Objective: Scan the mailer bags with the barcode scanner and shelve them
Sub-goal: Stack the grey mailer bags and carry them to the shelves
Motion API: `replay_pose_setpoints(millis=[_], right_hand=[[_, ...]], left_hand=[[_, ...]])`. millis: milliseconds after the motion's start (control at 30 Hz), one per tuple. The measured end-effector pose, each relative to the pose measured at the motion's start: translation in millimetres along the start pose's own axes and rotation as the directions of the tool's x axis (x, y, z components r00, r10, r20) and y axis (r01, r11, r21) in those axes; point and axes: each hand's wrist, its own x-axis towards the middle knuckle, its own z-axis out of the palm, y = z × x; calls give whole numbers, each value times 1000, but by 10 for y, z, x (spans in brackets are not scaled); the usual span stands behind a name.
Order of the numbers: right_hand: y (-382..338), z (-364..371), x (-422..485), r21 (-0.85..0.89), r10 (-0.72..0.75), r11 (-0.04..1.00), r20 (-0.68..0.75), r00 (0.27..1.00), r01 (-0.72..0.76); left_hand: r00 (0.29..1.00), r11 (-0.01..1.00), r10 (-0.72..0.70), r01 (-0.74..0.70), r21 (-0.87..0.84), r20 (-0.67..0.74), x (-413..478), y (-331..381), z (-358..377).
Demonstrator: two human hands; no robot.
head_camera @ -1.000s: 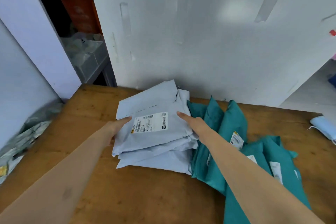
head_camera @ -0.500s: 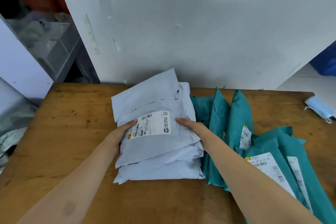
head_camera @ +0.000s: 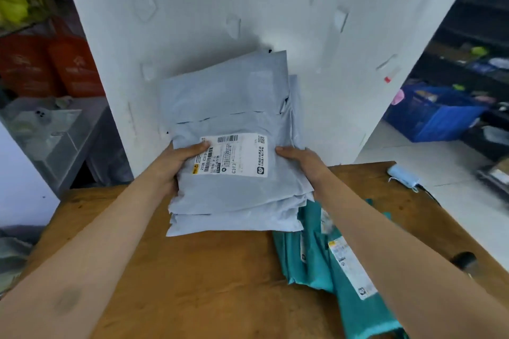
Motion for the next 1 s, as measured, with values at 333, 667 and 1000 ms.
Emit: replay_pose_setpoints(millis=[333,667,1000], right_hand=[[-437,-2574,-2186,32,-170,977,-470,866,210],[54,-5721,-4639,2,-250,916,-779,576,401],[329,-7969,-5301,94,-156,895,-850,504,436]], left_hand=[[872,1000,-10,21,-18,489,-430,-232,3145],[648,996,-45,-29,84,761,-1656,-1572,6934],[553,991,-53,-71,110,831,-2036,-2241,9339]])
